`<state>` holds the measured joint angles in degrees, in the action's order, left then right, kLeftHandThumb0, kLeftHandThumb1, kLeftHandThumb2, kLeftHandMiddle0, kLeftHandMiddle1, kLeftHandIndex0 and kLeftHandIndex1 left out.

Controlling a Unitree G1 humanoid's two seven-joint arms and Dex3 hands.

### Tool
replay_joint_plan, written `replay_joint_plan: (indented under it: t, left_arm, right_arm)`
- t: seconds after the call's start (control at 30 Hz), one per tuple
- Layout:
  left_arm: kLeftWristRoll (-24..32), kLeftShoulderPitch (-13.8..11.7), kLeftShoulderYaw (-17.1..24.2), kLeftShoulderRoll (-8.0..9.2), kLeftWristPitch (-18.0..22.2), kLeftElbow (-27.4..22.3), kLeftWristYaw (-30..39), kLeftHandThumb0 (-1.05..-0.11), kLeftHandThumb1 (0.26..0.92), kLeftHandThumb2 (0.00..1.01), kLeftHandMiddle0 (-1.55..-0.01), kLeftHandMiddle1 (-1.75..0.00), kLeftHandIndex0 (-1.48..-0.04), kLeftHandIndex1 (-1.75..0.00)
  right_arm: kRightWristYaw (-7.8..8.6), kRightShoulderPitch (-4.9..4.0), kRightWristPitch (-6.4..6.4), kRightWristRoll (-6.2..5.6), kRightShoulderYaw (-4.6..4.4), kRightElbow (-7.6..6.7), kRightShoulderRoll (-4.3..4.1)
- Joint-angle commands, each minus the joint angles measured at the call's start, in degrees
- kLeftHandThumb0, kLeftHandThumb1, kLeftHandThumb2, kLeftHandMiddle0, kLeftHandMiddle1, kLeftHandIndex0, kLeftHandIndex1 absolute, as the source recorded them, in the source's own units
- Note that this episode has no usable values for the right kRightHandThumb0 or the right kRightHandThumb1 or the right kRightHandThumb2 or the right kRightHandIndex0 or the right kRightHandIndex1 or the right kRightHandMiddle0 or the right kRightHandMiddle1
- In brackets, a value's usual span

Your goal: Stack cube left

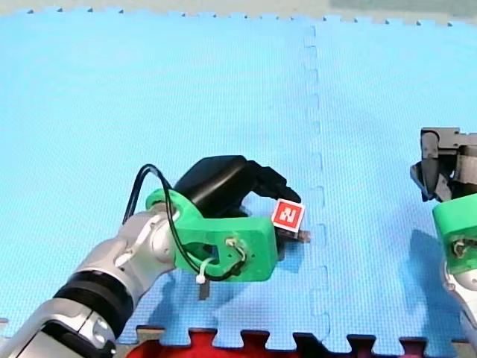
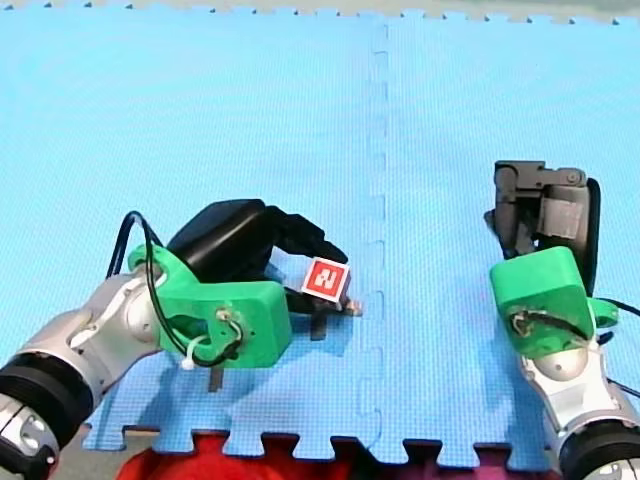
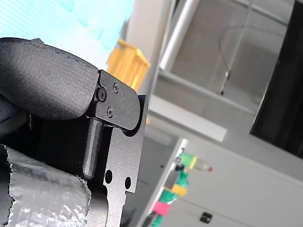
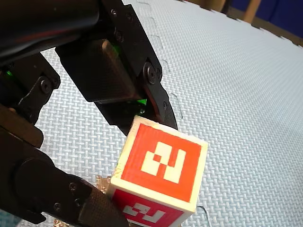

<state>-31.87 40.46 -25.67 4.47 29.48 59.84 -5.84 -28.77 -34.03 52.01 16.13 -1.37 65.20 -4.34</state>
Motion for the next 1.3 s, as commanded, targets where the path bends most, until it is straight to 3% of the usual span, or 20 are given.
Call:
replay_joint_plan:
  t: [0.0,0.37,0.83,1.27]
  left_arm:
    - [0.2,0.2,-0.1,0.27,-0.6,0.3,0.9,-0.455,0.753,0.0,-0.95,-1.75,-1.31,-0.01]
    - [-2.3,0.7,-2.1,0.68,-3.1,-0.6,2.0,-0.465,0.75,0.0,-0.96,-1.75,-1.31,-0.01]
    - [-5.5,1.2,-4.9,1.79,-6.7,-3.0,3.1,-0.487,0.747,0.0,-1.06,-1.24,-1.32,0.0]
    - [-6.6,0.3,-6.1,3.06,-10.4,-5.7,3.3,-0.494,0.754,0.0,-1.08,-1.18,-1.32,0.0]
  right_arm:
    - [-0.12,-0.06,-0.2,-0.09,0.1,-0.41,-0.27]
    - [-0.17,0.48,-0.13,-0.05,0.12,-1.62,-0.39]
    - [-0.35,1.45,0.25,0.13,0.18,-3.67,-0.79]
    - [-2.02,2.12,1.74,1.52,-0.16,-3.91,-0.95]
